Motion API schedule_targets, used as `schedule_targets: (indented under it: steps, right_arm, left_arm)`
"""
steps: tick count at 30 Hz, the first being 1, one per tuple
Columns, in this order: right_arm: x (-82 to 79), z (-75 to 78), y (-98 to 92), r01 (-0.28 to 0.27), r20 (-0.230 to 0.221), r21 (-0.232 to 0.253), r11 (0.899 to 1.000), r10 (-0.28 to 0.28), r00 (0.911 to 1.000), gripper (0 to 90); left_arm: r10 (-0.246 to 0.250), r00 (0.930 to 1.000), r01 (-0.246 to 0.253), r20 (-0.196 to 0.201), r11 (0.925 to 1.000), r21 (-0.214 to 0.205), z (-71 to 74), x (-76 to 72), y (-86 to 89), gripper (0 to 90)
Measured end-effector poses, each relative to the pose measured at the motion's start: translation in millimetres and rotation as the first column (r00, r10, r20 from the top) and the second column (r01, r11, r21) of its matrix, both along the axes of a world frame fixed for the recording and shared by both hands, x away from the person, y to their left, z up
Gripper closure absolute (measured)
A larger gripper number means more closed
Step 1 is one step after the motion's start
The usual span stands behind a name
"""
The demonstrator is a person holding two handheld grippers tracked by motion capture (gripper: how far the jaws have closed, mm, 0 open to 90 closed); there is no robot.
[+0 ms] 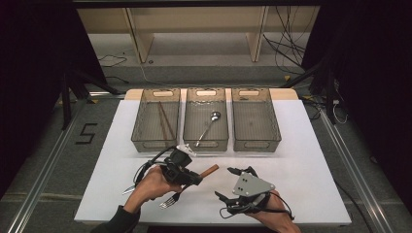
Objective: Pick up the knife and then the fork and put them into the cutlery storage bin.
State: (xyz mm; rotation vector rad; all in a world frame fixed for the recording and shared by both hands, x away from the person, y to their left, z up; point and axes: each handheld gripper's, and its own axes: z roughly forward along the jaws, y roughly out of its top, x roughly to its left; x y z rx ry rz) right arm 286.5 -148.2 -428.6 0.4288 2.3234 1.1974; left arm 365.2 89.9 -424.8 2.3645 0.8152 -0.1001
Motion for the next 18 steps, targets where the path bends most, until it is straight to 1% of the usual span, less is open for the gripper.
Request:
schedule_targets:
  steps: [3, 4, 6, 8, 10, 12, 14, 16, 17, 18]
  right_arm:
    - [-1.2, -3.9, 6.1, -0.010, 0.033, -0.043, 0.999, 0.011, 0.9994, 25.6]
    - [-1.8, -5.8, 8.8, -0.012, 0.056, -0.069, 0.998, 0.016, 0.9983, 25.8]
    - [-3.0, -8.6, 12.5, -0.012, 0.082, -0.106, 0.994, 0.021, 0.9964, 26.2]
    - [-4.3, -11.2, 15.8, -0.007, 0.112, -0.140, 0.990, 0.023, 0.9934, 26.7]
    - [-4.9, -13.4, 18.5, 0.000, 0.156, -0.174, 0.985, 0.027, 0.9874, 27.8]
    - [-5.7, -15.8, 21.0, -0.001, 0.190, -0.207, 0.978, 0.041, 0.9809, 29.1]
    - [-6.8, -18.0, 23.4, 0.014, 0.214, -0.234, 0.972, 0.038, 0.9761, 31.0]
    - [-7.4, -21.3, 26.8, 0.021, 0.258, -0.272, 0.962, 0.052, 0.9647, 33.1]
    - [-7.6, -22.7, 28.3, 0.023, 0.273, -0.287, 0.958, 0.058, 0.9603, 34.3]
    - [-8.0, -24.1, 29.9, 0.022, 0.282, -0.298, 0.954, 0.066, 0.9572, 35.8]
  left_arm:
    - [-0.013, 0.9999, 0.013, 0.003, 0.9999, 0.001, 0.0, -3.1, -3.9, 76.7]
    - [-0.021, 0.9998, 0.021, 0.003, 0.9998, 0.001, 0.3, -3.7, -4.4, 76.6]
    - [-0.028, 0.9996, 0.028, -0.001, 0.9996, -0.003, 0.9, -5.1, -5.5, 76.6]
    - [-0.036, 0.9994, 0.036, 0.002, 0.9994, 0.003, 1.3, -6.3, -6.6, 76.6]
    - [-0.046, 0.9989, 0.046, 0.000, 0.9989, 0.006, 1.5, -7.4, -7.5, 76.6]
    - [-0.055, 0.9985, 0.055, 0.000, 0.9985, 0.007, 1.6, -9.0, -8.8, 76.6]
    - [-0.059, 0.9983, 0.059, 0.001, 0.9983, 0.003, 1.7, -10.7, -10.3, 76.6]
    - [-0.066, 0.9978, 0.066, -0.001, 0.9978, 0.009, 2.2, -11.9, -11.5, 76.6]
    - [-0.063, 0.9980, 0.063, -0.003, 0.9980, 0.005, 2.5, -12.7, -12.0, 76.6]
    - [-0.072, 0.9974, 0.072, -0.003, 0.9974, 0.007, 2.8, -12.9, -12.0, 76.6]
